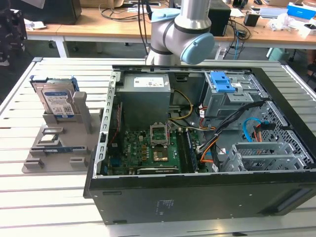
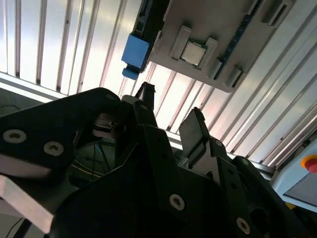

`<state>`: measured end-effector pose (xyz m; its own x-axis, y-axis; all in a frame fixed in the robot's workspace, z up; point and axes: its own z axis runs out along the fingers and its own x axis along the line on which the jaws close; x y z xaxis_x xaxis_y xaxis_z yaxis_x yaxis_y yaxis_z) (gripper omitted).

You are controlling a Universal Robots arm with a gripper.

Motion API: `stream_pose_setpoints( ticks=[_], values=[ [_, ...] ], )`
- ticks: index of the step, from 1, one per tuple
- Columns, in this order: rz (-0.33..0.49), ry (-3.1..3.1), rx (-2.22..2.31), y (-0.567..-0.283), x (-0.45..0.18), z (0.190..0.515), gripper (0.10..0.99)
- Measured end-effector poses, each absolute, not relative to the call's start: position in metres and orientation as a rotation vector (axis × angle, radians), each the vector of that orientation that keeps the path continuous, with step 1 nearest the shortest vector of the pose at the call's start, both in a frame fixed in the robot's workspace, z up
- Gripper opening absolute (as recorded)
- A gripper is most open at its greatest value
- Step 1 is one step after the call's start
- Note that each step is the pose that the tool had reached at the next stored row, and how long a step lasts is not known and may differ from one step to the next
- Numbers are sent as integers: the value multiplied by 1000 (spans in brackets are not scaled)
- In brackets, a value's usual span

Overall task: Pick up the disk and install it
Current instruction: 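Pick up the disk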

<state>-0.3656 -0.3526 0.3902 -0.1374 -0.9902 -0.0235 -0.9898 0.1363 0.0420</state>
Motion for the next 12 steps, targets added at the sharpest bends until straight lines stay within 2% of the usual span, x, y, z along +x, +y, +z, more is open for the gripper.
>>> stream_pose_setpoints(
  ticks=[12],
  values=[
    [-74, -2339, 2081, -332, -357, 389, 482]
  ],
)
